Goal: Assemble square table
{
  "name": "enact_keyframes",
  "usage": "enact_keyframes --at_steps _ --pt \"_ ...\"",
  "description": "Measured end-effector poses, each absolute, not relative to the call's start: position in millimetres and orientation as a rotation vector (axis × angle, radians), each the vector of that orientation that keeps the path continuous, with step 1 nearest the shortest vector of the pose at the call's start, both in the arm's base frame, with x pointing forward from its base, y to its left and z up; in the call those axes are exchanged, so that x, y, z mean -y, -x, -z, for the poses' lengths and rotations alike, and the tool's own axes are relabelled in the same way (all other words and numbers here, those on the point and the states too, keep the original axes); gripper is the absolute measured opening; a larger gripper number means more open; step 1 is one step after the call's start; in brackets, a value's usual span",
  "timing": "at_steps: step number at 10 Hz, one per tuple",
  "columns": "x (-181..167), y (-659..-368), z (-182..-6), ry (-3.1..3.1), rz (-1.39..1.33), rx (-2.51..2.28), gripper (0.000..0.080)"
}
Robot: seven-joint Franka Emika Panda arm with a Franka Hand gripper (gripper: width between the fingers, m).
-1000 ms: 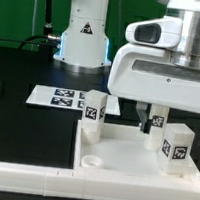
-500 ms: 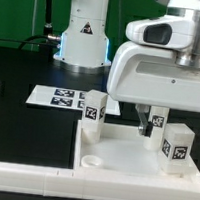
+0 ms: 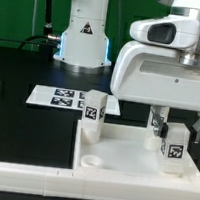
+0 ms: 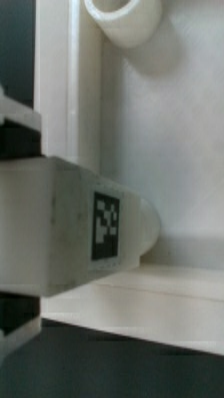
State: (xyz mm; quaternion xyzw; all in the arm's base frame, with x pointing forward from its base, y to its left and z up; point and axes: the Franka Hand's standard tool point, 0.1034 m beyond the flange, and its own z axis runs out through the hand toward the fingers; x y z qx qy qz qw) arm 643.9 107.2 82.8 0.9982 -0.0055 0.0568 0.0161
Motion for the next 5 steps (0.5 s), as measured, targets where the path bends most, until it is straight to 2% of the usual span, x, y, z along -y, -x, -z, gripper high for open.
enact_keyframes --at_steps 1,5 --pt "-107.5 -643.9 -82.8 -3.107 -0.177 0.059 0.0288" --pt "-106.9 -643.2 -82.2 -3.084 -0.204 0.665 0.0288"
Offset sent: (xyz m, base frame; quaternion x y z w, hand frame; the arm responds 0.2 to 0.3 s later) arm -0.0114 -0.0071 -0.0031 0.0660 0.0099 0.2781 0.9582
